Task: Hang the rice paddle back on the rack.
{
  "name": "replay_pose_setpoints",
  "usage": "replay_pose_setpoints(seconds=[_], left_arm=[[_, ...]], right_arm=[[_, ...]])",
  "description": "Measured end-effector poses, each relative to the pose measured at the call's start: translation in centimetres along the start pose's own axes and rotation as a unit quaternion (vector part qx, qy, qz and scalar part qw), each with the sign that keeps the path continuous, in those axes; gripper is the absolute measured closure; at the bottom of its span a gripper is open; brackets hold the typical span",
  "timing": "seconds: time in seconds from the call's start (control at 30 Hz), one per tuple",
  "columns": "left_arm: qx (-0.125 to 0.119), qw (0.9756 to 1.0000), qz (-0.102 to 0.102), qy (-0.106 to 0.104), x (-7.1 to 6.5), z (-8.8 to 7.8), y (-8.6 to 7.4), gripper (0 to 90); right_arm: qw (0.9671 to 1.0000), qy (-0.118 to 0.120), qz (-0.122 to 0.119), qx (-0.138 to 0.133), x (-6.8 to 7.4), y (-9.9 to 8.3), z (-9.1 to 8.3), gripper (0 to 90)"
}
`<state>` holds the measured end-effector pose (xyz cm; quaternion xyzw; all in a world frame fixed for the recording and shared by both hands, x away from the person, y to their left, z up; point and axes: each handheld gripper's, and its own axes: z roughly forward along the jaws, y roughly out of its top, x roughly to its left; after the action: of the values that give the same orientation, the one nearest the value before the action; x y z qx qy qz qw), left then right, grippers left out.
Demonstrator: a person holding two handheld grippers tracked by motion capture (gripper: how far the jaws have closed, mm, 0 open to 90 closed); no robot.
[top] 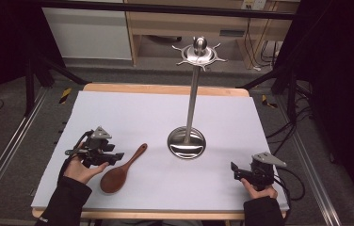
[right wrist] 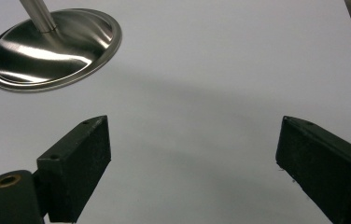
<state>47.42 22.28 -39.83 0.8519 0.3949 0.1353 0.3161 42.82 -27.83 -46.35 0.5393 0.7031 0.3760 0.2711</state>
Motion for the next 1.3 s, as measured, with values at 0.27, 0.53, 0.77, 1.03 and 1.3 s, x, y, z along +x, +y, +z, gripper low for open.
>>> replay_pose_setpoints(seconds=[0.27, 0.53, 0.77, 1.03, 1.3], left_arm=[[0.025, 0.9996, 0.009, -0.002, -0.4, 1.2, 1.2, 50.4], [0.047, 0.9986, 0.022, -0.004, -0.6, 2.2, 1.6, 52.0], [0.062, 0.9978, 0.024, -0.004, -0.7, 2.8, 1.6, 52.9], [0.089, 0.9955, 0.031, -0.010, -0.9, 3.6, 2.1, 54.8], [0.117, 0.9924, 0.036, -0.014, -1.3, 4.4, 2.5, 57.8]], right_arm=[[1.0000, 0.001, -0.004, 0.004, 0.0, 0.0, 0.1, 10.5], [1.0000, 0.000, -0.004, 0.005, 0.0, 0.0, 0.1, 10.6], [1.0000, 0.003, -0.004, 0.008, 0.1, 0.0, 0.2, 10.6], [0.9999, 0.004, -0.003, 0.009, 0.0, 0.0, 0.2, 10.5], [0.9999, 0.004, -0.003, 0.010, 0.0, 0.0, 0.2, 10.5]])
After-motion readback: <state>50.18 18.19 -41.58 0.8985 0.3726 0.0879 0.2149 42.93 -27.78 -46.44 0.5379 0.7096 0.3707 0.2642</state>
